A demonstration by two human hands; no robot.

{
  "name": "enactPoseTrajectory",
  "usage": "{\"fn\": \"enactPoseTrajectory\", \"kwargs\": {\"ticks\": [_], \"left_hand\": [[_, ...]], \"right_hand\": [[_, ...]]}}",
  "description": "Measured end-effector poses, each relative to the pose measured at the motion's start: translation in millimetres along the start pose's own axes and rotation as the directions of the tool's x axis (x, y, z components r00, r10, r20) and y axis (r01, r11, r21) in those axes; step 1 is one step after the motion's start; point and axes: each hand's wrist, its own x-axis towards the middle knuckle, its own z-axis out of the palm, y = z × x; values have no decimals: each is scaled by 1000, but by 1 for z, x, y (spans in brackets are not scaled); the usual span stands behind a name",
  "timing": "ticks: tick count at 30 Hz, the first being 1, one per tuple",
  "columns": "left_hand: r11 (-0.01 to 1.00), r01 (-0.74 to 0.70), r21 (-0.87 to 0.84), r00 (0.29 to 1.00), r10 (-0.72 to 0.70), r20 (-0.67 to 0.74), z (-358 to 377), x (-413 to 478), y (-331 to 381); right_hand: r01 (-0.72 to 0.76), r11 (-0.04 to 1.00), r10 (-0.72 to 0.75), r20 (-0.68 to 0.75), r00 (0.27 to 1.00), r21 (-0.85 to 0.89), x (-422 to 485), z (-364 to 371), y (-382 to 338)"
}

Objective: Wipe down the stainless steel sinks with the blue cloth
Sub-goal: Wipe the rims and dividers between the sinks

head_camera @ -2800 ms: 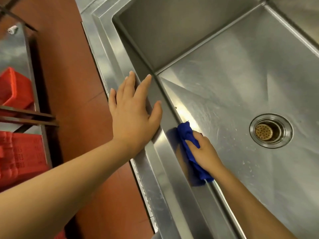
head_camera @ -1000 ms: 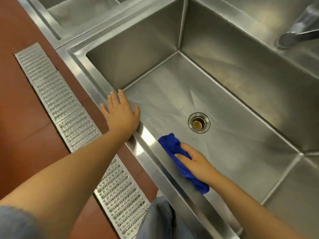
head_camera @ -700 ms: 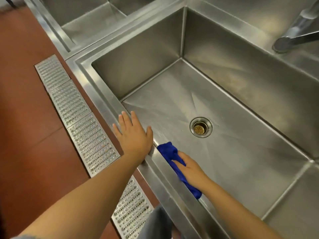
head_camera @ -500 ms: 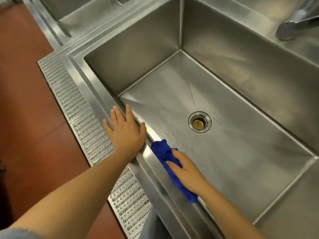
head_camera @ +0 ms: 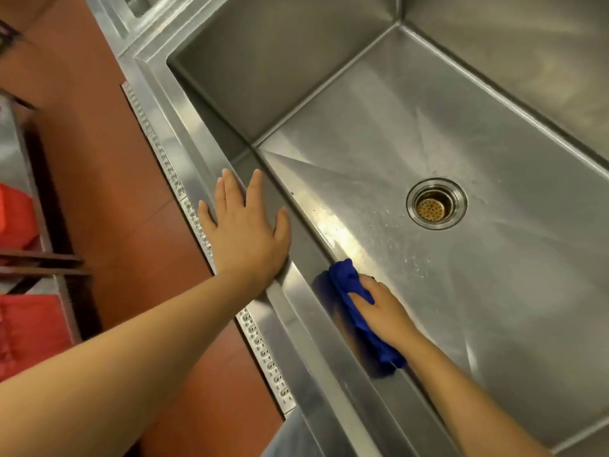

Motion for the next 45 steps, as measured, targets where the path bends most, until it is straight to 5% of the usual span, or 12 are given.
{"fn": "enactPoseTrajectory", "kwargs": {"ticks": [5,12,19,26,33,41,45], "left_hand": [[1000,3,-11,1000,-3,-4,1,-1,-1],[1000,2,-13,1000,-2,-8,1,1,0],[1000,2,0,1000,-2,-8,1,0,0],[1000,-2,-3,1000,2,-9,1,1,-2],[1000,-3,-17,1000,3,-4,1,2,-2],[999,-24,-31,1000,24,1,1,1,-4],[998,-32,-46,999,33,8,3,1,-4]], "right_hand": [[114,991,-113,-16,993,71,1,2,-5],[-148,988,148,-1,989,-37,33,11,64],[-29,996,30,-4,1000,83,-6,5,59],[-185,981,186,23,982,-58,5,6,75],[23,998,-20,-42,999,52,-67,-9,15],[-107,994,105,-123,987,-7,-61,-1,16],[6,999,-2,-98,995,40,-103,-14,-14]]}}
